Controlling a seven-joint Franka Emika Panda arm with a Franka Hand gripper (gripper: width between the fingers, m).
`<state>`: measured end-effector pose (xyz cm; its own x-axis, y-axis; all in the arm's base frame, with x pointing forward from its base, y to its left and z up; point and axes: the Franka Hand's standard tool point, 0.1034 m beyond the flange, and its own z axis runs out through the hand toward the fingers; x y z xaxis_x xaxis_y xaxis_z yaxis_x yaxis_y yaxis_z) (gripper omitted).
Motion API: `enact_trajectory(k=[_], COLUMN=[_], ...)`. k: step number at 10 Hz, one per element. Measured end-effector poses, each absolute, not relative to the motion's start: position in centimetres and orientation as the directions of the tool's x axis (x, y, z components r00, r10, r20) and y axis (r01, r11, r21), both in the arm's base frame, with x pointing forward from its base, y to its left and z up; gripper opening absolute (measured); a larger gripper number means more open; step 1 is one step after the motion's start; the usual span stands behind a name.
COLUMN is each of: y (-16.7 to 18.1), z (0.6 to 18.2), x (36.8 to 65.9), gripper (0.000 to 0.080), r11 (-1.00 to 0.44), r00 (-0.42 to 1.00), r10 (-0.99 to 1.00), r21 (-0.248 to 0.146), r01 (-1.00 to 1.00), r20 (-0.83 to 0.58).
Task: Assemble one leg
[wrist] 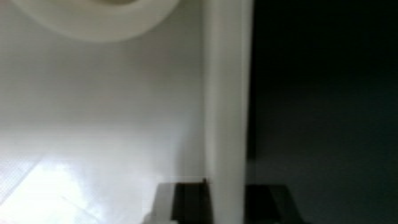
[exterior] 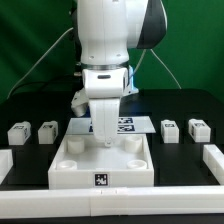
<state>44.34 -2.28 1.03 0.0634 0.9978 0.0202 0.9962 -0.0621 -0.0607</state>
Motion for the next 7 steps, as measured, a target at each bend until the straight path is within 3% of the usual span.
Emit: enact_trajectory(k=[3,7], y=[0.4,4.2], z=[0.9,0.9], x=[45.6,49.3], gripper=[0.0064,0.0064], r11=[-0.058,-0.039], r00=[0.06,0.04], r10=[0.998,0.997], r21=[-0.049,-0.01], r01=[0.997,0.999], r20=[0.037,0.073])
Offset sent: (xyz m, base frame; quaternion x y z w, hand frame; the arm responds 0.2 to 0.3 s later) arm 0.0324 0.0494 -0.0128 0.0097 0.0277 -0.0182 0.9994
